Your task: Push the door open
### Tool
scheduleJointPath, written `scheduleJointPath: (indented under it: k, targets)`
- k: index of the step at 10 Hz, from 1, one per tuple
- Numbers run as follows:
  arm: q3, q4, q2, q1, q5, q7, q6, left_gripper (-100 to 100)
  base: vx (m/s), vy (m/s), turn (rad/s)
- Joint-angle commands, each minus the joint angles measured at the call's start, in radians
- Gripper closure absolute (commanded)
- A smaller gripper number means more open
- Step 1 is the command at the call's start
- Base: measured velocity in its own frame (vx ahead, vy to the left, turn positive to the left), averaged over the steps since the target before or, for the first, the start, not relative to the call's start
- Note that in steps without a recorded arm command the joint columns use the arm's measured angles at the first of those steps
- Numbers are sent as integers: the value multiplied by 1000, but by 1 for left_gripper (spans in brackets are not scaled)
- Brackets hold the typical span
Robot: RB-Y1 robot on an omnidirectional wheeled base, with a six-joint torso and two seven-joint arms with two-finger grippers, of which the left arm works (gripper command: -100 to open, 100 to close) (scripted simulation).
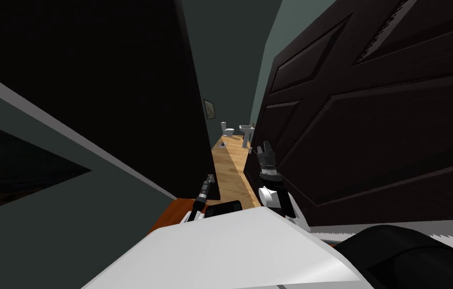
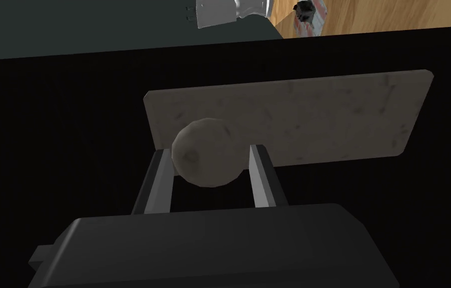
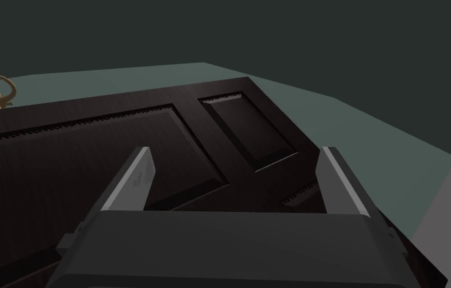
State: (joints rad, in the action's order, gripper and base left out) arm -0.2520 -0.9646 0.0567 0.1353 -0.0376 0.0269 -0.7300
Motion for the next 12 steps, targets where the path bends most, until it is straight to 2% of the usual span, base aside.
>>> scheduleJointPath:
  k: [1, 4, 5, 9, 12]
  targets:
    - [33, 2, 15, -5, 13, -3, -6, 100, 150, -92, 63]
    - [74, 15, 15, -18, 28, -15, -6, 100, 151, -93, 93]
    - [59, 9, 14, -10, 25, -12, -8, -100, -33, -42, 69]
    - [53, -6, 9, 1, 27, -7, -5, -100, -187, -15, 19]
    - [46, -21, -9, 14, 30, -3, -2, -100, -209, -34, 33]
